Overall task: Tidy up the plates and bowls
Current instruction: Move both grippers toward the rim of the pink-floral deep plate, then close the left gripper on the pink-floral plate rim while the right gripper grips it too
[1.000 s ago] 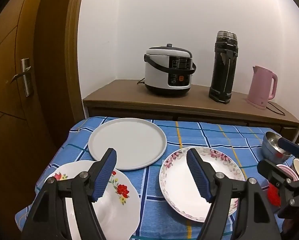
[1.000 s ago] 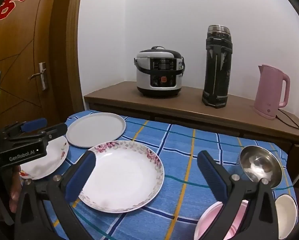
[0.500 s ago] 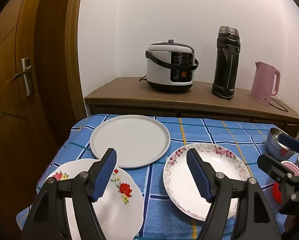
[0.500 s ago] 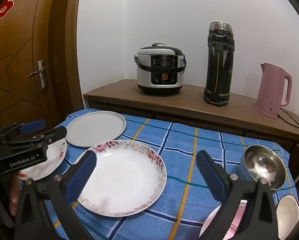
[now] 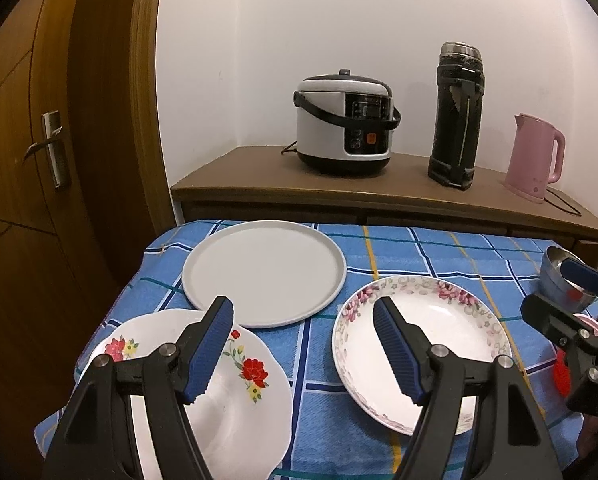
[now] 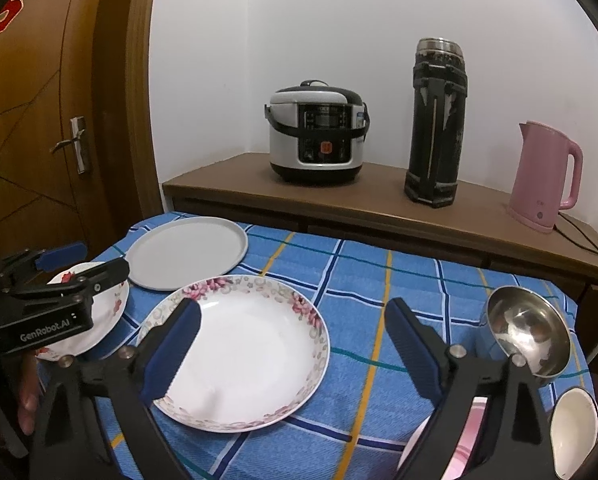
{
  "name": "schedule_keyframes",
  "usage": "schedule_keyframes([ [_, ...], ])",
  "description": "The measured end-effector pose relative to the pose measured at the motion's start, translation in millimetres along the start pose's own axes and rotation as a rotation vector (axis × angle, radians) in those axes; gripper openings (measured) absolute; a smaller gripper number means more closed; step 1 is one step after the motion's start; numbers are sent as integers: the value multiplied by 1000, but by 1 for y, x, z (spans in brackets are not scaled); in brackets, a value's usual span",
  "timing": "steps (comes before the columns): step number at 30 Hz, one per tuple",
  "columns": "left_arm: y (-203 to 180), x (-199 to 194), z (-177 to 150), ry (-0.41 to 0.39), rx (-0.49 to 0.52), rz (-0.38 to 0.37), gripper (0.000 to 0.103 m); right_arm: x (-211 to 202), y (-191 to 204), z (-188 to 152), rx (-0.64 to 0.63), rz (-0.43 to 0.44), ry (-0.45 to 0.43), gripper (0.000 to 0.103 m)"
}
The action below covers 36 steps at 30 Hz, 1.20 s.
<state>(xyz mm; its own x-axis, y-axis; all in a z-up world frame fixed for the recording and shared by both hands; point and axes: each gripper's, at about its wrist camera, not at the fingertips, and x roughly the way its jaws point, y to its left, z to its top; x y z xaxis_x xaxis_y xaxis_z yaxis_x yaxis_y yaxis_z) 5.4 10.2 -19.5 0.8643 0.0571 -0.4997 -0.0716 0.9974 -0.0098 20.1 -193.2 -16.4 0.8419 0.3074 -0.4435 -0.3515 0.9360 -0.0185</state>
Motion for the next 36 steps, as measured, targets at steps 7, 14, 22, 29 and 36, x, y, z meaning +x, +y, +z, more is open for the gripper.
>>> schedule_keyframes([
  [7,1,4,0,10,-1,4,75,2,1,0,-2,3,10,91],
  [14,-2,9,-2,35,5,2,75,10,2,-1,7,-2,52,83],
  [22,-1,17,-5,64,1,-10,75,23,-1,-4,18,-1,108,81],
  [29,0,25,-8,93,-1,-25,75,35,-3,-8,25,-22,162,78],
  [36,-4,28,-11,110,12,-53,74,45,-7,-10,36,-38,196,77],
])
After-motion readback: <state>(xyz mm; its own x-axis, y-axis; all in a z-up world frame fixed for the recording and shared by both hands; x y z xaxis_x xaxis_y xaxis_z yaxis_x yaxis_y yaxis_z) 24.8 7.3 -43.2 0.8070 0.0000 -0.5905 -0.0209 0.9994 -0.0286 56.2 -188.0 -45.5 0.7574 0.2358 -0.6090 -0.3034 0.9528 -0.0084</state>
